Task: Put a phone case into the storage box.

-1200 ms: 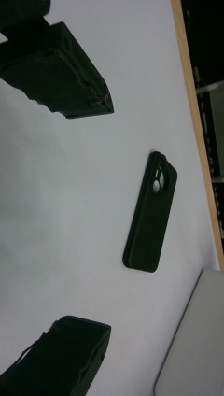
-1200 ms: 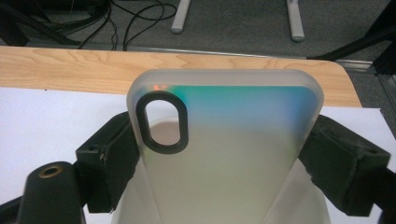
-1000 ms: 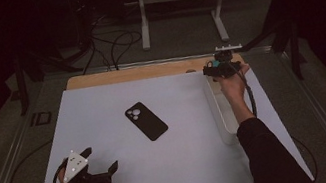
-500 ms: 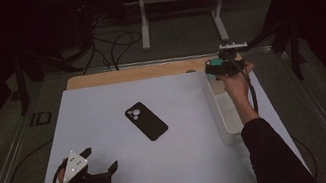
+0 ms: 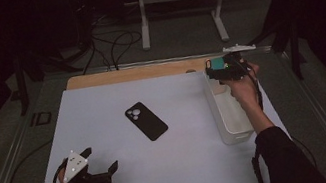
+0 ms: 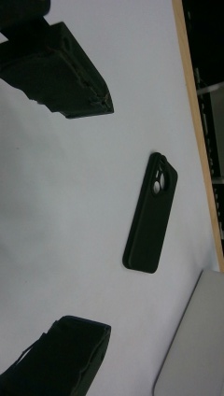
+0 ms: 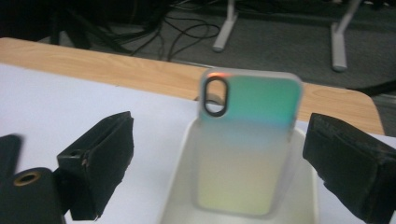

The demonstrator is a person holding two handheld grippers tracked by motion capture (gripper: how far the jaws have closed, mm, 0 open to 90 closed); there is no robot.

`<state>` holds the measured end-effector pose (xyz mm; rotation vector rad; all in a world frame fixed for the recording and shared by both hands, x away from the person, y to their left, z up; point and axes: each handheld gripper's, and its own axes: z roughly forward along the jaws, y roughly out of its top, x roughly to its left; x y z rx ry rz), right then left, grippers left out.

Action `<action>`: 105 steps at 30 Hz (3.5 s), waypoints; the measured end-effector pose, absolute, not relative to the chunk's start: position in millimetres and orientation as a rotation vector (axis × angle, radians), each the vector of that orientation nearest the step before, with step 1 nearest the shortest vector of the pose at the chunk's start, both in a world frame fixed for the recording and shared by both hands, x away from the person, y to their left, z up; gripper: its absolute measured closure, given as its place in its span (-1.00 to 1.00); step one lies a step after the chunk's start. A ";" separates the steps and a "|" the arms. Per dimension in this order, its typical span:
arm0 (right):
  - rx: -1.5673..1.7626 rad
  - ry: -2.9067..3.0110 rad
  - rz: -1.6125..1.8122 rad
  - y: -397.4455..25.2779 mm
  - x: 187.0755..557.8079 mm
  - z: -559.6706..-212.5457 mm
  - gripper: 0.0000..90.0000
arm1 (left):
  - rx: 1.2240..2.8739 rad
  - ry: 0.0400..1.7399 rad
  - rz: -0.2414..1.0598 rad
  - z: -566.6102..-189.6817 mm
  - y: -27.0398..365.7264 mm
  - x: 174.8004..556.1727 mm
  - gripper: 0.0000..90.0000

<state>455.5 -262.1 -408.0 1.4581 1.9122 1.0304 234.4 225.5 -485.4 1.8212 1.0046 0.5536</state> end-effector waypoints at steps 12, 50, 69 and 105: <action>1.297 1.968 1.173 -257.6 414.2 -393.3 -0.80 | 1.821 1.004 0.550 -486.0 224.7 234.7 -1.00; 1.088 2.014 1.407 -254.6 296.8 -424.6 -0.80 | 1.813 1.007 0.553 -484.4 226.0 235.4 -1.00; 1.029 1.968 1.482 -264.3 262.3 -456.8 -0.80 | 1.817 1.001 0.553 -484.3 224.8 234.5 -1.00; 0.992 2.091 1.469 -259.5 254.6 -442.7 -0.82 | 1.802 1.001 0.574 -483.3 226.1 233.4 -1.00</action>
